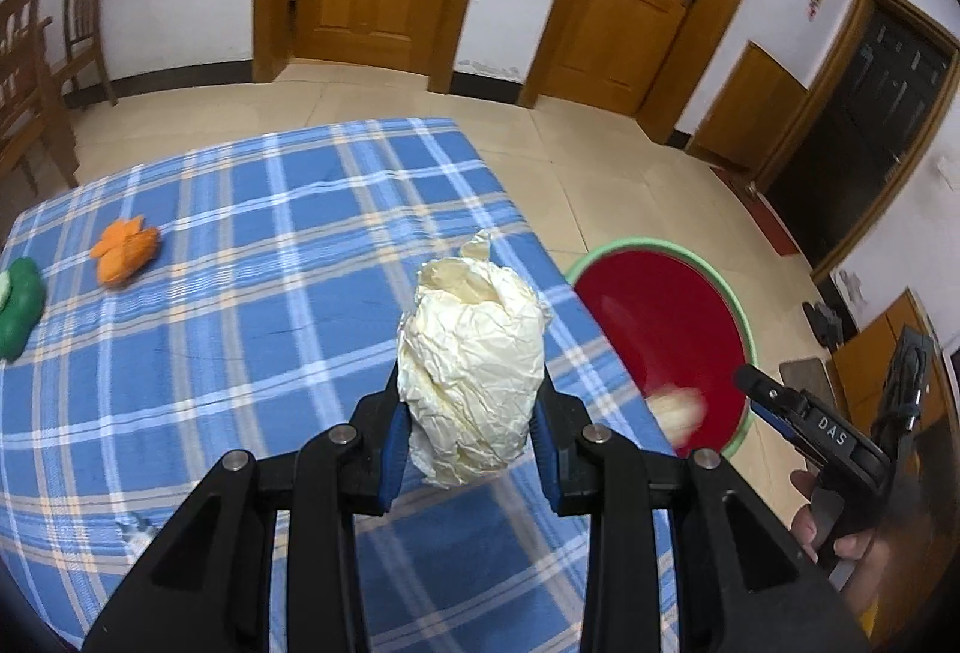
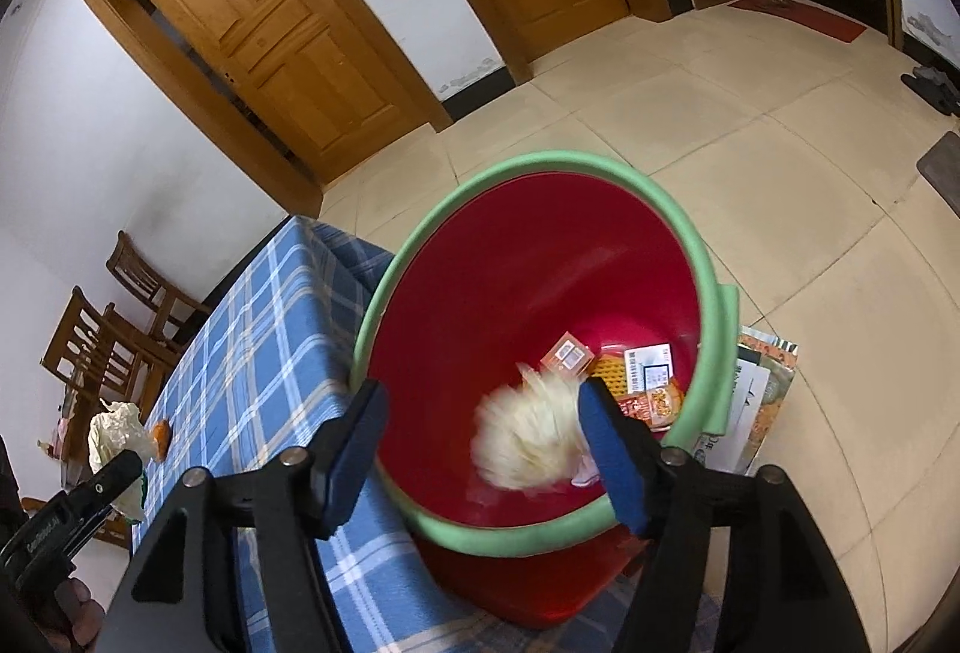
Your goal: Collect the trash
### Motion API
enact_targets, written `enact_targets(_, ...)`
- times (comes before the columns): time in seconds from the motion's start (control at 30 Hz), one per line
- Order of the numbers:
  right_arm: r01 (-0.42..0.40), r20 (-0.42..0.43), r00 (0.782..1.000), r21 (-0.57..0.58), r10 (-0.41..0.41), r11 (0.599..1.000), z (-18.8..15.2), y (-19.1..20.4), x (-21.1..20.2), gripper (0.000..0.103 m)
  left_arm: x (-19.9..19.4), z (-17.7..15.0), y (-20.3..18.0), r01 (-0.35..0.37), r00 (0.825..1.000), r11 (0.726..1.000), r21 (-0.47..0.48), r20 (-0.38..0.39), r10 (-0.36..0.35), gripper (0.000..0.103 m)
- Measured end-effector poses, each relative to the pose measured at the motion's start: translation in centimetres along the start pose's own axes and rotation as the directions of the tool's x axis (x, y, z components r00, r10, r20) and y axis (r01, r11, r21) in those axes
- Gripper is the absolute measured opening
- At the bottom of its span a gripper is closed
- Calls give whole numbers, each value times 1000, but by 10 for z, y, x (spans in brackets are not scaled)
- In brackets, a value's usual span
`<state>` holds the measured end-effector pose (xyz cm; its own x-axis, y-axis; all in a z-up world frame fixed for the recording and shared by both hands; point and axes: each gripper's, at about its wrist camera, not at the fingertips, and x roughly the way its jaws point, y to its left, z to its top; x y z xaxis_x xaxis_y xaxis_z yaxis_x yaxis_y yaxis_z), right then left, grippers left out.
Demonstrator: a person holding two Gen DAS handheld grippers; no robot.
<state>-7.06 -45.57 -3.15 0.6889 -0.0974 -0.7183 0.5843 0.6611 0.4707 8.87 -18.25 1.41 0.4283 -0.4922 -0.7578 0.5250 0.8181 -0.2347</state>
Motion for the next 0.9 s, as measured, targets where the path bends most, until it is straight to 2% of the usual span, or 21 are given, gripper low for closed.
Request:
enact_targets(0.3,15,40,999,13,-16,1000,4,-9,-14,70,19,1,-40,31,999,994,102,-33,-28,35)
enact_targets(0.63,29,68,997,52,-33,998,10,-27,-24,72,57,-2,-91,84,993,973,213,-96,-65,35)
enact_targets(0.87,30,67,997,92,-36,995,12,-42,-25,72,81,-4,-117,93,990,957,275,-126,-60,35)
enact_targets(0.9,30,67,997,96,-36,995,13,-44,-26,72,84,-4,-121,92,990,955,283,-127,-58,39)
